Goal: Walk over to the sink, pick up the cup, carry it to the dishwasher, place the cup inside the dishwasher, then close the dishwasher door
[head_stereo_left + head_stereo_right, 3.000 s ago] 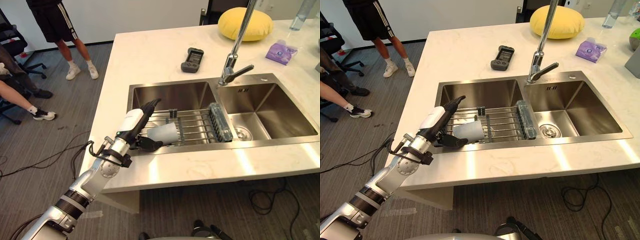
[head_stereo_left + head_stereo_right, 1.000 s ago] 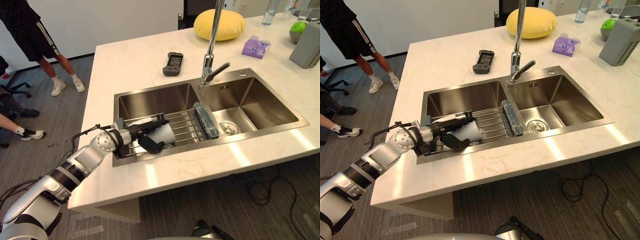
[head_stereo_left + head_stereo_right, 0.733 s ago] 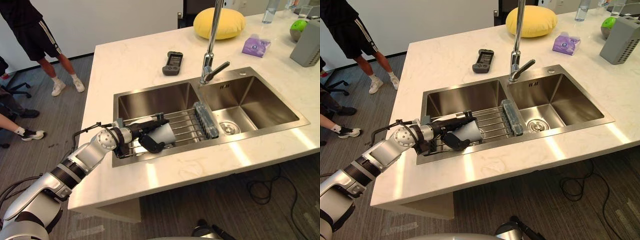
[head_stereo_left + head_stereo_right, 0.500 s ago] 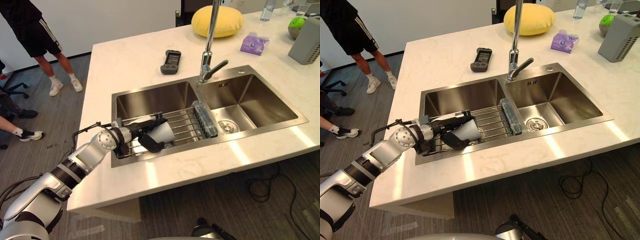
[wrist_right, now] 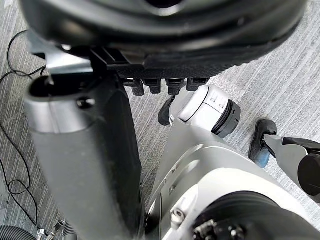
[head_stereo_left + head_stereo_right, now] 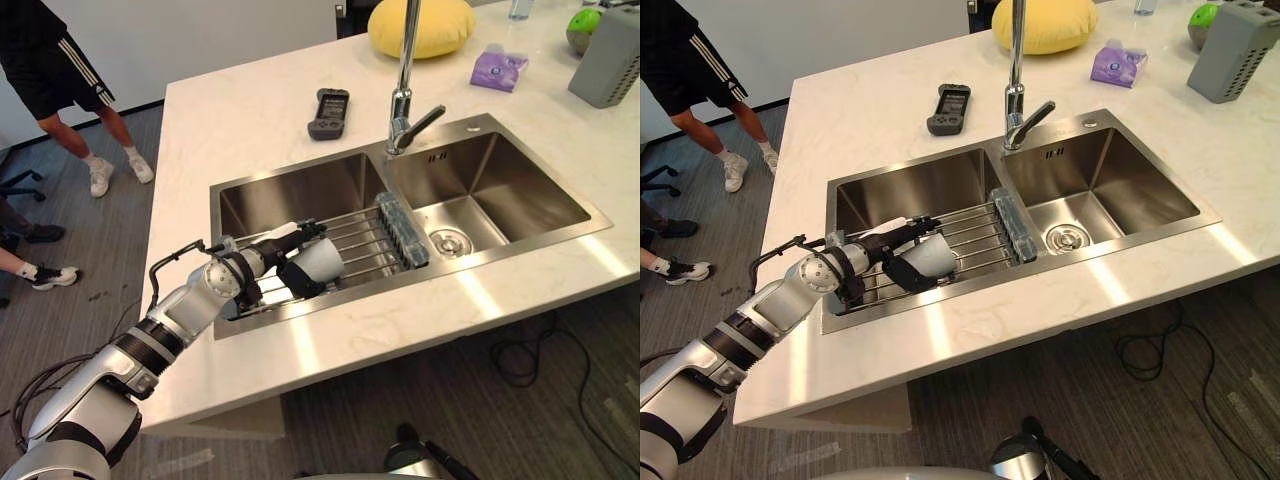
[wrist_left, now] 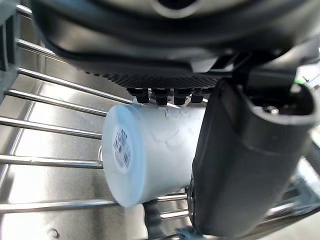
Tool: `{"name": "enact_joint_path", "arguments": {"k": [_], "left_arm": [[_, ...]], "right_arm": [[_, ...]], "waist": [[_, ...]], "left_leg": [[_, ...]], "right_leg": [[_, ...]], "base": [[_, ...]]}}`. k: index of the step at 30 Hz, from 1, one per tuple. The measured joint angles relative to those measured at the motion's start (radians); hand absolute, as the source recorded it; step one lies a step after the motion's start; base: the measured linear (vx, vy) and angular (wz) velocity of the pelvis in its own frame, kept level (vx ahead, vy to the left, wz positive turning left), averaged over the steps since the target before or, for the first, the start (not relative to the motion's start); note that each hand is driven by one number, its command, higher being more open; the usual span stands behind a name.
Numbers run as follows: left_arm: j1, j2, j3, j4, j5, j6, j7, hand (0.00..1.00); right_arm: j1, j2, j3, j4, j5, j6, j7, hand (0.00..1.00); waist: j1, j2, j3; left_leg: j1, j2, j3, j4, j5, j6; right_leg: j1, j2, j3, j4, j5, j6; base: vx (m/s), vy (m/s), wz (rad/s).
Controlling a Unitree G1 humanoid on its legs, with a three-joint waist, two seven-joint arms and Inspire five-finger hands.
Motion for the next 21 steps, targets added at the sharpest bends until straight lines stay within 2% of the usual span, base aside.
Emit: {"name": "enact_joint_path", "arguments": {"k": [3,10,12,16,21], "left_arm": [[0.011,-0.015,0.018,0.018,0.06,-0.01,0.01,0.0],[0.02,-0.012,0.042,0.021,0.187,-0.099,0.063,0.0],[0.033,-0.006,0.041,0.021,0.188,-0.124,0.087,0.0],[0.053,0.006,-0.006,0.02,0.175,-0.221,0.188,0.0],[0.065,0.029,-0.007,-0.072,0.024,-0.33,0.305,0.0]], "right_arm": [[-0.001,-0.003,0.0,-0.014,0.0,0.001,-0.012,1.0],[-0.002,-0.014,0.0,-0.015,0.03,-0.004,-0.02,1.0],[-0.002,-0.016,0.0,-0.015,0.031,-0.009,-0.02,1.0],[-0.001,-0.017,0.014,-0.016,0.031,-0.024,-0.021,1.0],[0.011,-0.02,0.03,-0.013,0.03,-0.049,-0.021,1.0]], "waist": [[-0.012,0.009,0.007],[-0.018,0.035,0.025],[-0.018,0.04,0.029],[-0.017,0.042,0.03],[-0.001,0.043,0.03]], "left_leg": [[-0.003,0.0,0.0,0.0,-0.002,0.001],[-0.007,0.0,-0.009,0.002,-0.005,0.001],[-0.008,0.001,-0.012,0.002,-0.005,0.001],[-0.014,0.001,-0.027,0.002,-0.005,0.001],[-0.024,0.004,-0.058,0.003,-0.003,0.003]], "right_leg": [[-0.01,0.001,0.011,0.0,0.0,0.001],[-0.015,0.001,0.009,0.002,0.0,0.002],[-0.015,0.001,0.007,0.003,0.0,0.002],[-0.014,0.001,-0.007,0.003,-0.001,0.004],[-0.004,0.001,-0.048,0.008,-0.005,0.01]], "base": [[0.0,-0.027,-0.1],[-0.01,-0.031,-0.01],[-0.04,-0.036,0.03],[-0.03,-0.041,0.08],[0.0,-0.04,0.16]]}}
